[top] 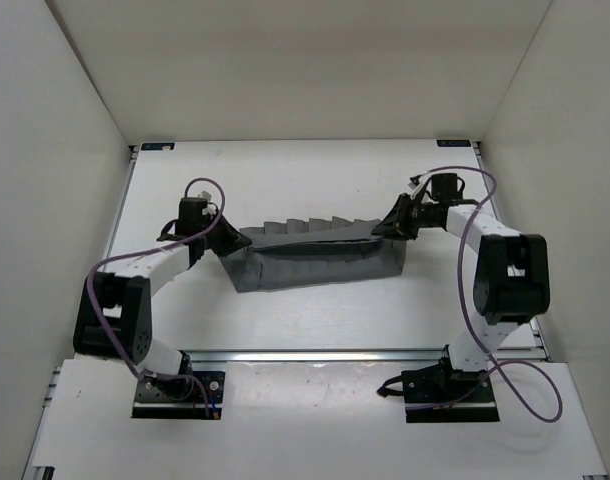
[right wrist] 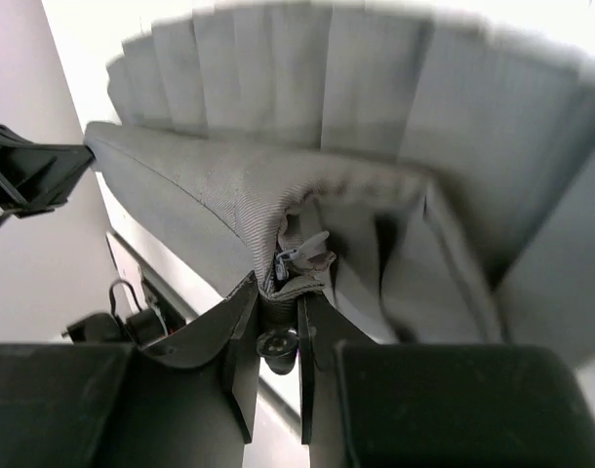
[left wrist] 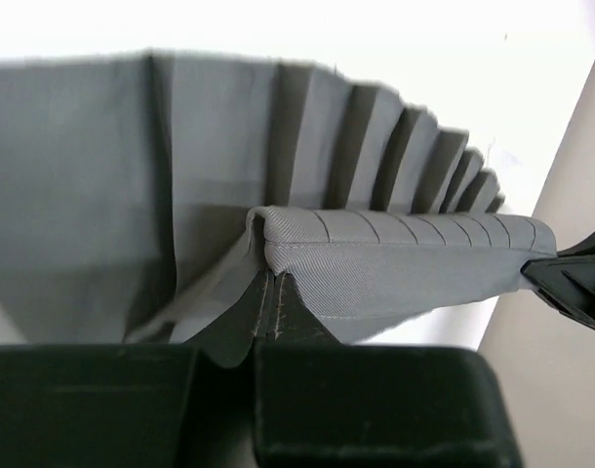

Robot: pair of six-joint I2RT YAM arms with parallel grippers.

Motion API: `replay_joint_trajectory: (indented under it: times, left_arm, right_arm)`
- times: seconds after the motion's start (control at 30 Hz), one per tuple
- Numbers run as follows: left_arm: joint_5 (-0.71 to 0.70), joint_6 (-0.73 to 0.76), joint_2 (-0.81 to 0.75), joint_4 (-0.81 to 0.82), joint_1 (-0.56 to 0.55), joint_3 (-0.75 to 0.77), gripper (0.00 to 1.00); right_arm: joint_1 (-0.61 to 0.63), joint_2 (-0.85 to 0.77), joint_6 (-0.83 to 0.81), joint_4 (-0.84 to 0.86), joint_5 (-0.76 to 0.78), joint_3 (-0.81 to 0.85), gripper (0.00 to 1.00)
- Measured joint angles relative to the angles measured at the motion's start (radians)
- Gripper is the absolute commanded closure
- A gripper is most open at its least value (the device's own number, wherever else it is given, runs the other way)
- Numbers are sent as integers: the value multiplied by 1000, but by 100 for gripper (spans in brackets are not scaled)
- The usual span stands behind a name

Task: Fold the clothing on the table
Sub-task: Fold the skirt

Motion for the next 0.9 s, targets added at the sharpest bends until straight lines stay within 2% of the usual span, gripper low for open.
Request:
replay_joint_trajectory:
  times: [0.03, 0.07, 0.1, 0.13, 0.17, 0.23, 0.37, 0.43, 0.5, 0.57, 0.73, 0.9]
  left_arm:
    - [0, 0, 31, 14, 3, 17, 89]
    - [1, 2, 60, 28, 7, 34, 69]
    - [3, 7, 83, 43, 11, 48, 54]
    - [0, 3, 101, 57, 14, 59, 51]
    - [0, 0, 113, 72, 22, 64, 47]
    - [3, -13, 128, 104, 44, 72, 44]
    - [6, -13, 130, 115, 82, 103, 43]
    - [5, 3, 122, 101, 93, 129, 42]
    - [2, 28, 98, 82, 93, 138, 41]
    - [0, 49, 55, 60, 81, 126, 40]
    - [-11, 72, -90, 44, 19, -35, 40]
    - [-49, 78, -157, 15, -23, -206, 40]
  right_arm:
    - [1, 38, 3, 10, -1, 33, 99]
    - [1, 73, 6, 20, -5, 64, 96]
    - [1, 108, 13, 34, -12, 98, 84]
    - [1, 132, 20, 49, -13, 121, 68]
    - [-1, 151, 30, 64, -13, 137, 67]
    - [-4, 171, 37, 101, -8, 151, 59]
    - [-7, 144, 38, 113, 44, 146, 53]
    - [-8, 90, 27, 103, 92, 125, 49]
    - [-8, 12, 17, 87, 150, 89, 40]
    - [-9, -84, 6, 69, 214, 38, 39]
    - [-43, -253, 4, 57, 286, -147, 35]
    - [-45, -246, 19, 38, 377, -287, 33]
